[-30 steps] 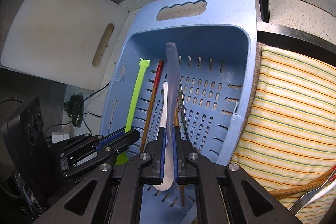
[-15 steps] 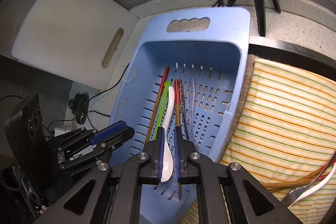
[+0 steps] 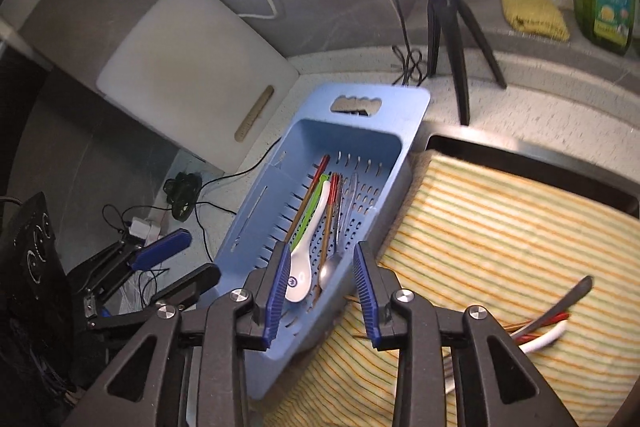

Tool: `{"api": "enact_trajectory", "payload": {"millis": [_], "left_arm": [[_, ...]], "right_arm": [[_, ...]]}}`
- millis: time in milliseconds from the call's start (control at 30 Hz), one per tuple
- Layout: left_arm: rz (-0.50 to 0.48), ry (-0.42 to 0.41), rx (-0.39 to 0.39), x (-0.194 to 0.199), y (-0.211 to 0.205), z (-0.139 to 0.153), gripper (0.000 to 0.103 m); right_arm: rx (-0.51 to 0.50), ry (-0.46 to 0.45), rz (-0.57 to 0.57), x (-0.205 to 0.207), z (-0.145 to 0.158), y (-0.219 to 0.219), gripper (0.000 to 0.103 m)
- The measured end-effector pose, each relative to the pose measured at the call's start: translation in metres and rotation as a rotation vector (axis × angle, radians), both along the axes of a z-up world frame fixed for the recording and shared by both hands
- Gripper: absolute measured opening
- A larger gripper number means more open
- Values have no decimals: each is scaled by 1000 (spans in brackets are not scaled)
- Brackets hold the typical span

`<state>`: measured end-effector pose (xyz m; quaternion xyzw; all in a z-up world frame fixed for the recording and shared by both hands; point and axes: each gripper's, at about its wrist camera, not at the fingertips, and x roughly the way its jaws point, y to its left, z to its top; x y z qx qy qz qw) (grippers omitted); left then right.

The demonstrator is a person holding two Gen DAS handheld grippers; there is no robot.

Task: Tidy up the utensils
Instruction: 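Move both grippers back over the white ceramic spoon on the towel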

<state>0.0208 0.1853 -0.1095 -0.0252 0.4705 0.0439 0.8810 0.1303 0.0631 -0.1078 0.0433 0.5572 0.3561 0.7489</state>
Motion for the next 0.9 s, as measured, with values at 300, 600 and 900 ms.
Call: {"api": "enact_trajectory", "payload": {"millis": [300,600,900], "left_arm": [[39,-57,49,-30,-50,24,55],[65,-66,62,-42,-87,26,55],[55,-7,12,-49,-119,0,55]], "right_arm": [[-1,-82,25,-9,24,-65,34],[11,-83,-10,-5,25,-120,52],[-7,22,-52,9,-2,-180,52]]}}
